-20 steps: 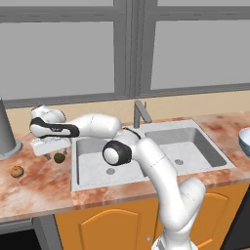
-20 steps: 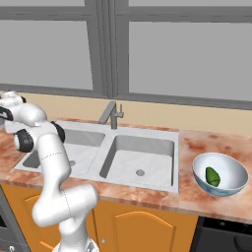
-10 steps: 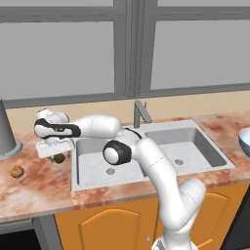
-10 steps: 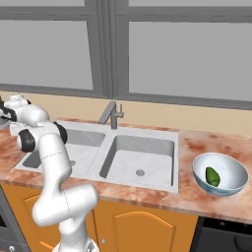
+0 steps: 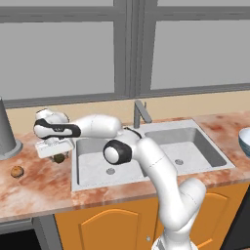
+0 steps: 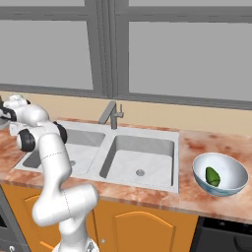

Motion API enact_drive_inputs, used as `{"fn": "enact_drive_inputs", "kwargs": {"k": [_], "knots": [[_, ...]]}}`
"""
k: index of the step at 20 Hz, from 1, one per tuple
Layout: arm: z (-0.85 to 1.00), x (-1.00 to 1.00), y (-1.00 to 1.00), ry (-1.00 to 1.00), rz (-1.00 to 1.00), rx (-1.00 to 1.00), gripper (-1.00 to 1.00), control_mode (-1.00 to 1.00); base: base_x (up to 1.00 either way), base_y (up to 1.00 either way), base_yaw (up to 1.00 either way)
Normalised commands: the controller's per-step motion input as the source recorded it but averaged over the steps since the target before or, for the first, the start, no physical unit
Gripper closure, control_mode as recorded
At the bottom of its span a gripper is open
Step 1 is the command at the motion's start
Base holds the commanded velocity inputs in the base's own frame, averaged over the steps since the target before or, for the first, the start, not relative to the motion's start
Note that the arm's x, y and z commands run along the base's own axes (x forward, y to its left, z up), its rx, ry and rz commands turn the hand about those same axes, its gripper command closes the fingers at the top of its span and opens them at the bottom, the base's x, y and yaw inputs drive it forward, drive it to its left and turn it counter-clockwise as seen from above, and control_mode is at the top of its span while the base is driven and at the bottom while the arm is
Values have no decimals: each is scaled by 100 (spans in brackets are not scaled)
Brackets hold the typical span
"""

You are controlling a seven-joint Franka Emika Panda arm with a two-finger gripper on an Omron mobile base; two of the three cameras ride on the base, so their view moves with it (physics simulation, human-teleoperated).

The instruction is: There is a mixed pile of frozen fruits and vegetables on the counter. Locate all the frozen vegetables and place the items in a bowl on the counter. Take all the frozen fruits and defrost them in a running sink.

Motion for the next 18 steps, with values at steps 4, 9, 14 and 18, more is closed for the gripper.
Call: {"fn": "enact_drive_inputs", "kwargs": {"k": [4, 9, 14, 18], "knots": [[14, -46, -52, -5, -10, 2, 100, -100, 0, 0, 0], [23, -43, -85, -3, -5, 7, 100, -100, 0, 0, 0], [25, -41, -80, -11, -3, 14, 100, -100, 0, 0, 0], [3, -40, -86, -28, 0, 18, 100, -100, 0, 0, 0]]}}
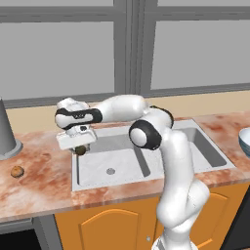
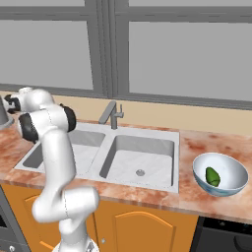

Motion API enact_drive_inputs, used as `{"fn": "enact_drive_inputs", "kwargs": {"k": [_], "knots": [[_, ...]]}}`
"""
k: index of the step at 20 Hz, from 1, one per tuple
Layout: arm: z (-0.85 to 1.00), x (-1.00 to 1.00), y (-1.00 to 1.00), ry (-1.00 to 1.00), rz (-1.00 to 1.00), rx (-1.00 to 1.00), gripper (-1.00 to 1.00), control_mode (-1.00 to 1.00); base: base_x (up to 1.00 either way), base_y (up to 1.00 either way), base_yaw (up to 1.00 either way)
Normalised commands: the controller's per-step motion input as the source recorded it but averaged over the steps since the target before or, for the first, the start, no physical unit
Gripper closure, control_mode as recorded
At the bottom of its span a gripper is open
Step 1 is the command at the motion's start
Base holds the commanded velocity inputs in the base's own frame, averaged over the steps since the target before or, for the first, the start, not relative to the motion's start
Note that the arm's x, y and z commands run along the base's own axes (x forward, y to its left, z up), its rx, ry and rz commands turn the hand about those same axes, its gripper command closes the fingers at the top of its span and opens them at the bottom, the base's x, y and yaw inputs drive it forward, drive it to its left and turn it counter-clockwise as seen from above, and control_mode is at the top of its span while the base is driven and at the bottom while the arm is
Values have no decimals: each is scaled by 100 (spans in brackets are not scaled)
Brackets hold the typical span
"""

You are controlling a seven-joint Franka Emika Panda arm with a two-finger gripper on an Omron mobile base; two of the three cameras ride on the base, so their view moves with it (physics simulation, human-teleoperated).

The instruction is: There is a mixed pile of frozen fruits and vegetables on the counter. Locate all the frozen vegetables and place the items in a bowl on the counter. Take all the frozen fruits and defrost them in a running sink.

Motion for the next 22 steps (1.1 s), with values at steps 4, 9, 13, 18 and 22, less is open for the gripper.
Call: {"fn": "enact_drive_inputs", "kwargs": {"k": [4, 9, 13, 18, 22], "knots": [[-10, -20, -94, -35, 0, 12, 100, -100, 0, 0, 0], [-5, 26, -41, -2, 0, 2, 100, -100, 0, 0, 0], [-3, 49, -32, 7, 0, 2, 100, -100, 0, 0, 0], [-6, 56, -23, 8, 0, 1, 100, -100, 0, 0, 0], [-23, 54, -2, 13, 2, 0, 100, -100, 0, 0, 0]]}}
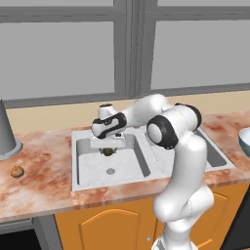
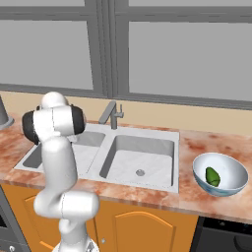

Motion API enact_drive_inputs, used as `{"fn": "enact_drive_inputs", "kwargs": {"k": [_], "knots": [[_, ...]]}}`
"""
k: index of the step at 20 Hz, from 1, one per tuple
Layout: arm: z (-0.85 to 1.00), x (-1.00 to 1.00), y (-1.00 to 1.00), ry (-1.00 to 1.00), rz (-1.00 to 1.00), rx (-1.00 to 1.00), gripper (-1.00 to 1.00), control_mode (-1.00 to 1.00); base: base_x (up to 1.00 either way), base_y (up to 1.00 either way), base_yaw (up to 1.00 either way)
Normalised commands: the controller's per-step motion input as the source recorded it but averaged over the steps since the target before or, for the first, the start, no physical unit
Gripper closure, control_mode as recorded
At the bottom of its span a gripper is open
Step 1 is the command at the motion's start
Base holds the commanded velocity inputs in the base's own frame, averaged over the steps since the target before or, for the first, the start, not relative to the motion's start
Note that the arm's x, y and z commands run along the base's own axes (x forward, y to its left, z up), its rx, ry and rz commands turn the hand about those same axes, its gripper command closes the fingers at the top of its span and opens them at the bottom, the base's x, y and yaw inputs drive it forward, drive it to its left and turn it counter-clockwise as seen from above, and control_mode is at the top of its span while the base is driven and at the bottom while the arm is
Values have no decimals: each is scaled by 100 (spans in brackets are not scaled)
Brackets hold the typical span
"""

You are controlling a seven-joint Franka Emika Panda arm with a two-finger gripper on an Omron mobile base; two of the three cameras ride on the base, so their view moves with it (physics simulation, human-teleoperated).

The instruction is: There is a mixed pile of frozen fruits and vegetables on the counter. Locate all the frozen vegetables and place the items in a bowl on the counter. Take all the frozen fruits and defrost them in a running sink.

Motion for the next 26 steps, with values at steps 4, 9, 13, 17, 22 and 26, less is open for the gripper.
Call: {"fn": "enact_drive_inputs", "kwargs": {"k": [4, 9, 13, 17, 22, 26], "knots": [[-27, 47, -1, 8, 6, -1, 100, -100, 0, 0, 0], [-27, 43, -1, 10, 7, -8, 100, -100, 0, 0, 0], [-38, 39, 0, 6, 2, -8, 100, -100, 0, 0, 0], [-41, 23, 1, 0, -2, -3, 100, -100, 0, 0, 0], [-47, 3, 6, 0, 0, 0, 100, -100, 0, 0, 0], [-48, -7, 0, -2, -1, 4, 100, -100, 0, 0, 0]]}}
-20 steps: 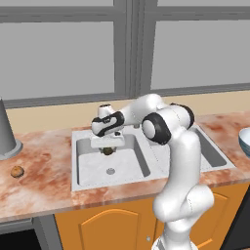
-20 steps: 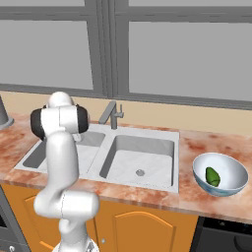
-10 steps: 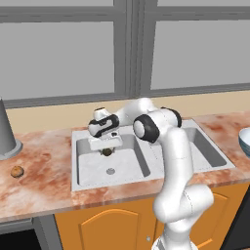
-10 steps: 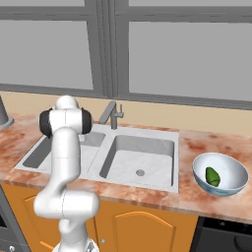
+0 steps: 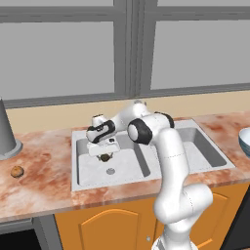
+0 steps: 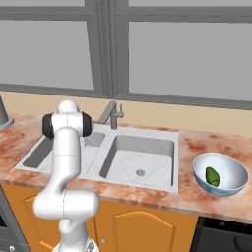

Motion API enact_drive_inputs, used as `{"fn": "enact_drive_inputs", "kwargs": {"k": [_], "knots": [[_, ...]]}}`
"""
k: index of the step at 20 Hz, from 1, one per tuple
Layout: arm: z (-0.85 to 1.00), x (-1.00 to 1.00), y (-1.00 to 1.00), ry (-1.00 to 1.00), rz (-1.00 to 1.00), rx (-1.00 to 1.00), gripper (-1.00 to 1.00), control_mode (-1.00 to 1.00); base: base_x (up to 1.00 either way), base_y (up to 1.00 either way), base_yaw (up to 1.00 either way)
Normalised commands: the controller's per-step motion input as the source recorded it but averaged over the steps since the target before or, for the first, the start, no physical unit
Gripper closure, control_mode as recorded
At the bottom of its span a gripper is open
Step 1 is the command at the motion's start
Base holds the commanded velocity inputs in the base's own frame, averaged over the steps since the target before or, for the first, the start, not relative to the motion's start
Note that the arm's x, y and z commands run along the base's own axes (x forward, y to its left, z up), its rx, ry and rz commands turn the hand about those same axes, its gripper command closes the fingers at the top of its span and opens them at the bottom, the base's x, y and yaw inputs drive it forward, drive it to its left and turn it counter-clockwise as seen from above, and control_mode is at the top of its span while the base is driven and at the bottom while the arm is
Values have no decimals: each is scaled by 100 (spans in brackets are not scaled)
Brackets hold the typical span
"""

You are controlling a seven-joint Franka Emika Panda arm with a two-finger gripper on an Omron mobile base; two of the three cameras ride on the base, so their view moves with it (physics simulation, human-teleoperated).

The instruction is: There is a mixed pile of frozen fruits and vegetables on the counter. Locate all the frozen vegetables and place the items in a bowl on the counter. Take all the frozen fruits and defrost them in a running sink.

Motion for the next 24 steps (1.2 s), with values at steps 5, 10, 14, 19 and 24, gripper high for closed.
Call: {"fn": "enact_drive_inputs", "kwargs": {"k": [5, 10, 14, 19, 24], "knots": [[-40, -1, 0, -3, -1, 1, 100, -100, 0, 0, 0], [-14, 0, 1, 0, 0, 1, -100, -100, 0, 0, 0], [13, -12, 1, 0, -1, 0, -100, -100, 0, 0, 0], [71, -23, 1, -4, -3, 7, -100, -100, 0, 0, 0], [84, -34, 8, -11, -5, 12, -100, -100, 0, 0, 0]]}}
